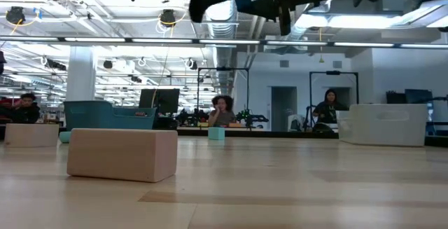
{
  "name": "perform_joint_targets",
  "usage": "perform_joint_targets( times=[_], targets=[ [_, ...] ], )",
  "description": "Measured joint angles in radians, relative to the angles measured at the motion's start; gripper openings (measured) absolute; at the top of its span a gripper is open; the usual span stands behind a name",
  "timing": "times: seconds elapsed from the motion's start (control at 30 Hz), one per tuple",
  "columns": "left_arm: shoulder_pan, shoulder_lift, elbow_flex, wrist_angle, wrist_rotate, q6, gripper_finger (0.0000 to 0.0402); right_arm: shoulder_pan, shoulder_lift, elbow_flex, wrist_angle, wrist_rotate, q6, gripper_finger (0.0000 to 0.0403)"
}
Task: Sort & place blocks by color
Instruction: Put the blue block into the blue bin
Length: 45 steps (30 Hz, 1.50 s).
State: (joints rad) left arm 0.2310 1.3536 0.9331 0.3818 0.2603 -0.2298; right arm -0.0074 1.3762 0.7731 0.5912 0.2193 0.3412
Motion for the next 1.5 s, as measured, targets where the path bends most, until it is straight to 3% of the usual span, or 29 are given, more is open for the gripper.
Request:
perform_joint_targets(
  times=[0.43, 0.8, 1.03, 1.2, 1.3, 1.5],
  targets=[
    [0.051, 0.125, 0.104, 0.019, 0.234, -0.059, 0.0239, 0.000, 0.000, 0.000, -0.005, -0.039, -0.003, 0.0145],
    [0.089, 0.125, 0.106, 0.038, 0.322, -0.042, 0.0107, 0.000, 0.000, 0.000, -0.007, -0.040, 0.003, 0.0146],
    [0.124, 0.125, 0.106, 0.037, 0.370, -0.055, 0.0104, -0.010, 0.000, 0.000, -0.003, -0.039, 0.009, 0.0144],
    [0.138, 0.119, 0.106, 0.034, 0.387, -0.067, 0.0126, -0.015, 0.000, 0.000, 0.004, -0.039, 0.009, 0.0144],
    [0.138, 0.119, 0.106, 0.032, 0.390, -0.064, 0.0116, -0.017, 0.000, 0.000, 0.003, -0.039, 0.009, 0.0144],
    [0.172, 0.117, 0.106, 0.016, 0.379, -0.078, 0.0105, -0.060, 0.000, 0.000, -0.009, -0.041, 0.070, 0.0183]
  ],
)
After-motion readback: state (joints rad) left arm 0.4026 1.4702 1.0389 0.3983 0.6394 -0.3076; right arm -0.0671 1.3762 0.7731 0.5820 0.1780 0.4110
